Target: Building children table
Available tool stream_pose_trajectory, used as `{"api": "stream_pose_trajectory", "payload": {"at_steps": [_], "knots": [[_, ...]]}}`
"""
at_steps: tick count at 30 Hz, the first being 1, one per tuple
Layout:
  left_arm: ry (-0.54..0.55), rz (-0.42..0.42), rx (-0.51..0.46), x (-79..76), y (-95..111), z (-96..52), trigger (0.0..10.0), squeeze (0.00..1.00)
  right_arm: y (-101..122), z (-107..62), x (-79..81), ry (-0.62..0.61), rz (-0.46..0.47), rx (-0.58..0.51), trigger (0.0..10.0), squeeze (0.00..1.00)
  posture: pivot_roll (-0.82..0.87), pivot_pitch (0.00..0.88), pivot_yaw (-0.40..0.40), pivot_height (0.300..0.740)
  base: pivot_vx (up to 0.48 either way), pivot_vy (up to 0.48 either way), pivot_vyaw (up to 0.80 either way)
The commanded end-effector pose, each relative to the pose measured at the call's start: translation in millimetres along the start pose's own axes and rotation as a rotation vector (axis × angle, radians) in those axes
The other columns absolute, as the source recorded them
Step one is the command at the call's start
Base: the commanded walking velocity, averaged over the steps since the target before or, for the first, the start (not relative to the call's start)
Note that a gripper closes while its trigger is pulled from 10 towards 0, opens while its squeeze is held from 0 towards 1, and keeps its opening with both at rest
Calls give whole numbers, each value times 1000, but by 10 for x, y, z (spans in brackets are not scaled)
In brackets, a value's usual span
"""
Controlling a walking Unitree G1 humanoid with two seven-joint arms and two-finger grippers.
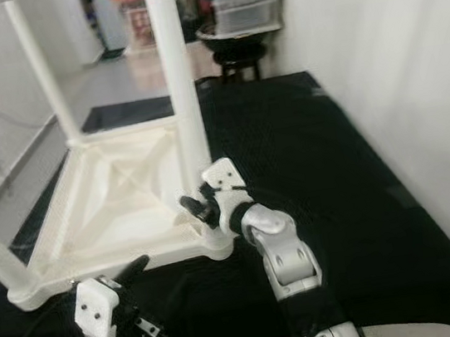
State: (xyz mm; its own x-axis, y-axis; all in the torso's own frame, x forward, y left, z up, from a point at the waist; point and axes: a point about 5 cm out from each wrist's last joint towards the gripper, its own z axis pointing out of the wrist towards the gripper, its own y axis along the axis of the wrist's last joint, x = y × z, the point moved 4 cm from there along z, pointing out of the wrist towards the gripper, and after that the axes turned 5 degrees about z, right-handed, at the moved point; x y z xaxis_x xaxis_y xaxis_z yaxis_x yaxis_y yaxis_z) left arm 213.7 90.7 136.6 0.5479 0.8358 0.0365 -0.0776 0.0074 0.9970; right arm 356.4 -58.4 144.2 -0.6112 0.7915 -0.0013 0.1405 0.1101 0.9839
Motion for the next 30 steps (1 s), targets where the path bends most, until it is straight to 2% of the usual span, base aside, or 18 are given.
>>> {"api": "stream_pose_trajectory", "payload": {"at_steps": [1,2,5,6,7,8,9,13,16,21,22,25,30], "knots": [[-17,-16,24,-5,-46,-19,10000,0,-231,21,42,-25,38,117,10000,0,-16,28,2,740,0,0,0],[-17,-21,22,0,-47,-16,10000,0,-161,33,110,11,62,96,10000,1000,-14,24,3,740,0,0,0],[-19,-34,14,11,-44,-12,10000,0,18,69,210,119,111,32,10000,1000,-13,21,2,740,0,0,0],[-19,-34,14,11,-44,-12,10000,0,18,69,210,119,111,32,10000,1000,-13,21,2,740,0,0,0],[-24,-41,12,18,-47,-5,10000,0,154,91,223,295,103,-29,10000,792,-10,13,0,740,0,0,0],[-25,-43,12,19,-49,-2,10000,0,188,85,222,348,101,-44,10000,792,-10,13,0,740,0,0,0],[-27,-46,13,19,-53,1,10000,0,222,73,203,411,79,-58,10000,0,-9,6,0,740,0,0,0],[-30,-49,13,16,-57,4,10000,0,249,47,156,493,31,-58,10000,0,-9,6,0,740,0,0,0],[-24,-51,9,20,-62,18,10000,0,239,-7,149,666,44,-10,10000,0,-4,0,-8,740,0,0,0],[-14,-56,3,19,-68,32,10000,0,265,91,40,655,-9,5,10000,0,9,0,-16,740,0,0,0],[-12,-57,3,19,-70,33,10000,0,335,114,28,661,5,-16,0,0,9,0,-18,740,0,0,0],[-9,-59,1,20,-72,36,10000,0,455,145,11,691,28,-52,0,0,5,0,-20,740,0,0,0],[-4,-61,-1,20,-75,36,10000,0,412,147,-45,679,-2,-31,0,0,-6,0,-17,740,0,0,0]]}}
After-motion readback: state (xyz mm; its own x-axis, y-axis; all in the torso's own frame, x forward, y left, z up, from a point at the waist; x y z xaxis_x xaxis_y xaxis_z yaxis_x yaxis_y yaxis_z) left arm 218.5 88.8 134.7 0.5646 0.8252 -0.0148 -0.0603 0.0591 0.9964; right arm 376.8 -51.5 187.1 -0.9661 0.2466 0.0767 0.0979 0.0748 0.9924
